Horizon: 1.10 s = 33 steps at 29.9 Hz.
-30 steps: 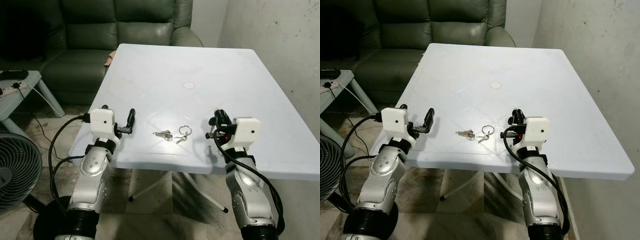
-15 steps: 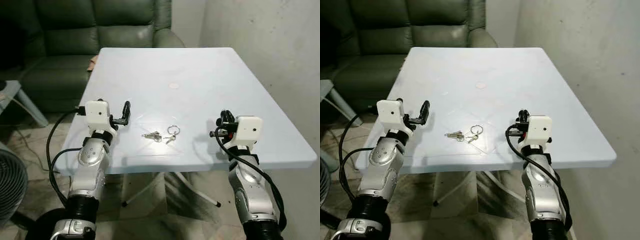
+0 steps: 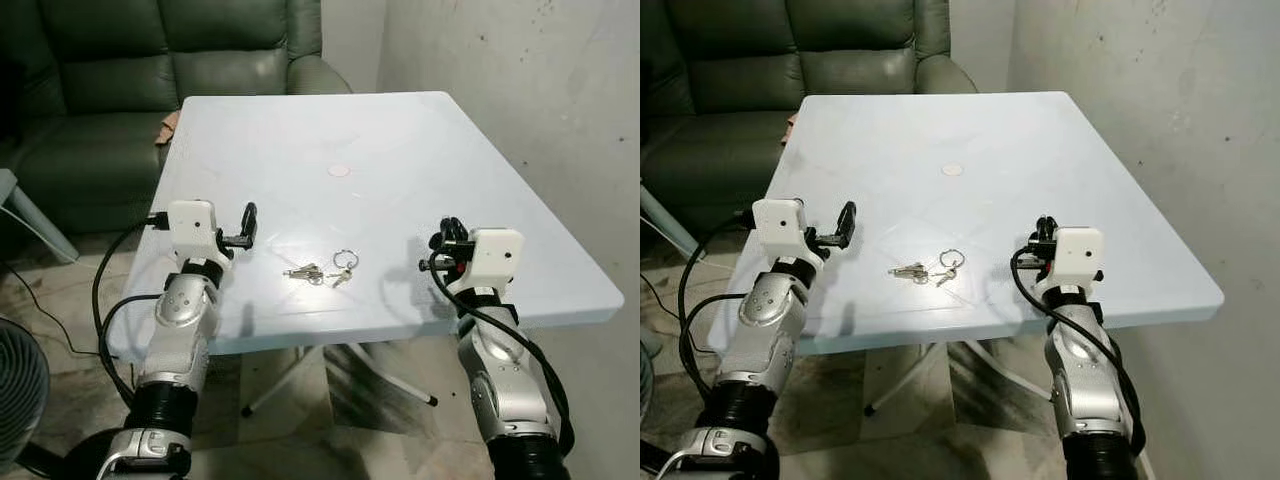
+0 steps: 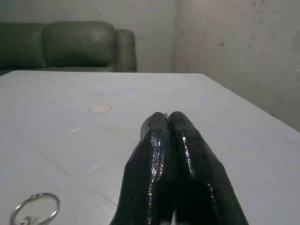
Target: Hang keys on a hook
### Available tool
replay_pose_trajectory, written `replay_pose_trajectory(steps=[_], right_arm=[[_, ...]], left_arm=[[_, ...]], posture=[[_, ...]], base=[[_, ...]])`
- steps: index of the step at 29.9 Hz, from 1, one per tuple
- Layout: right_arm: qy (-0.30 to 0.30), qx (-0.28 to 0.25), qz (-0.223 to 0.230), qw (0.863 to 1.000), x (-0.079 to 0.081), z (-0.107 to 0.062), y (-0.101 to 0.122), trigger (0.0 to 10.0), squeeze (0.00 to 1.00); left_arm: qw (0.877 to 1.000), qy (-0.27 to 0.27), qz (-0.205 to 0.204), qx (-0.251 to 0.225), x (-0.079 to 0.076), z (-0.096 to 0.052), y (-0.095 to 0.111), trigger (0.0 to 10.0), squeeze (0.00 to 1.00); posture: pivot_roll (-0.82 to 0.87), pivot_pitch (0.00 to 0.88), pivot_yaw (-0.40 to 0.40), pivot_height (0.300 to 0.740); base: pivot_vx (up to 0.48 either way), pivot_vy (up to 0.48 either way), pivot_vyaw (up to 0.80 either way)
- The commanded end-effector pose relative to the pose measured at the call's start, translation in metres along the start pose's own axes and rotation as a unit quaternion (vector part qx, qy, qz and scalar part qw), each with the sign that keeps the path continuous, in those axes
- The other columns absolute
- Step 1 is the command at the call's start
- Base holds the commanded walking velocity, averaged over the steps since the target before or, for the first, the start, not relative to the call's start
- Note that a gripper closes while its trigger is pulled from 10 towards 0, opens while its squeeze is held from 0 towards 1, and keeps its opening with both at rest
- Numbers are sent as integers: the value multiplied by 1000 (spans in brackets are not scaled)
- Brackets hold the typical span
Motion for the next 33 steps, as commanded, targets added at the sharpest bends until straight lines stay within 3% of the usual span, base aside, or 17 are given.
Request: replay_pose_trajectory(steps=[1,33], right_arm=[[8,-3,-3,1000,3,3,2,10000,0],[-3,-2,-6,1000,0,1,2,10000,0]], left_arm=[[1000,4,0,-3,2,2,2,10000,0],[1000,14,16,12,5,3,1,10000,0]], posture=[[-27,0,10,732],[-28,0,13,732]], base=[[0,0,-731],[0,0,-728]])
Point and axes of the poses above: a point about 5 cm out from each wrist's last joint towards the gripper, its own z axis pointing out of the wrist towards the gripper, its own y axis along the axis of the wrist's last joint, x = y × z, the point moved 3 cm from there along z, pointing out of the wrist towards the gripper, and after that the axes turned 1 degree about z, right-handed, at the moved point
